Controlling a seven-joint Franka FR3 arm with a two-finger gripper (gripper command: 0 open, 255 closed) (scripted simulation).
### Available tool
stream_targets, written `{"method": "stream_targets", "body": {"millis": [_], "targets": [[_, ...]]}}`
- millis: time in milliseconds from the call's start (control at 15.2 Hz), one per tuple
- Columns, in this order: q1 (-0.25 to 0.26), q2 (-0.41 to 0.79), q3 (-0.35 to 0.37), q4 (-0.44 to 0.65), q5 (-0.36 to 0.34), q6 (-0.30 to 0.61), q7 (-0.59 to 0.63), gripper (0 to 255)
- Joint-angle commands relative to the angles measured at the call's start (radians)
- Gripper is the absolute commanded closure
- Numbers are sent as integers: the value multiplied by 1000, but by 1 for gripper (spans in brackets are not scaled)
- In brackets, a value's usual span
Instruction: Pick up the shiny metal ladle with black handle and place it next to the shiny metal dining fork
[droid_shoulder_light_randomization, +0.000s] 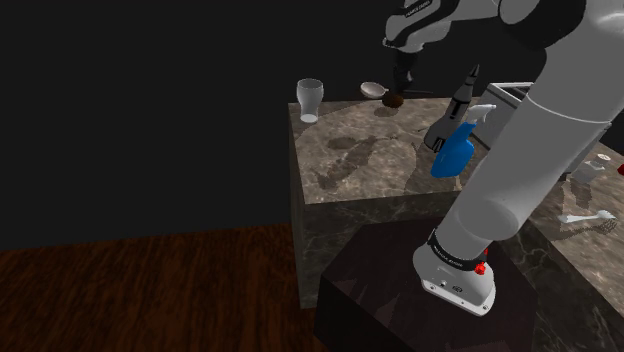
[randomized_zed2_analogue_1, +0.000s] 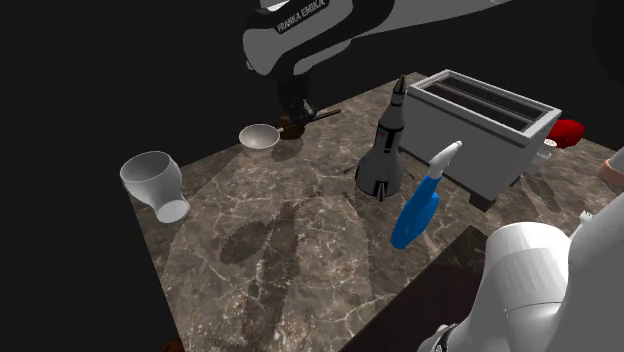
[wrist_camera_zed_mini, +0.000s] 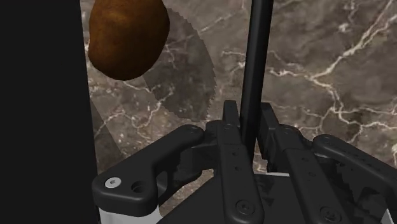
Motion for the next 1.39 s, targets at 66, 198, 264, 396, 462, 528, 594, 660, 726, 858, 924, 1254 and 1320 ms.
{"method": "stream_targets", "body": {"millis": [66,198,264,396,462,528,594,660,726,858,924,1254,1320], "targets": [[-20,-106,-13,-92,-86,12,11,255],[-44,-174,-19,-145,-140,13,13,255],[-59,-207,-20,-170,-166,12,12,255],[-90,-272,-23,-216,-215,7,8,255],[-108,-303,-25,-237,-238,4,3,255],[-127,-333,-26,-257,-260,0,-2,255],[-146,-362,-27,-277,-281,-5,-9,255],[-166,-390,-29,-295,-301,-10,-18,255],[-186,-418,-32,-312,-320,-15,-27,255],[-226,-471,-38,-342,-357,-27,-49,255],[-247,-496,-42,-356,-373,-34,-63,255],[-347,-609,-72,-407,-450,-69,-142,255],[-367,-629,-79,-414,-463,-77,-161,255]]}}
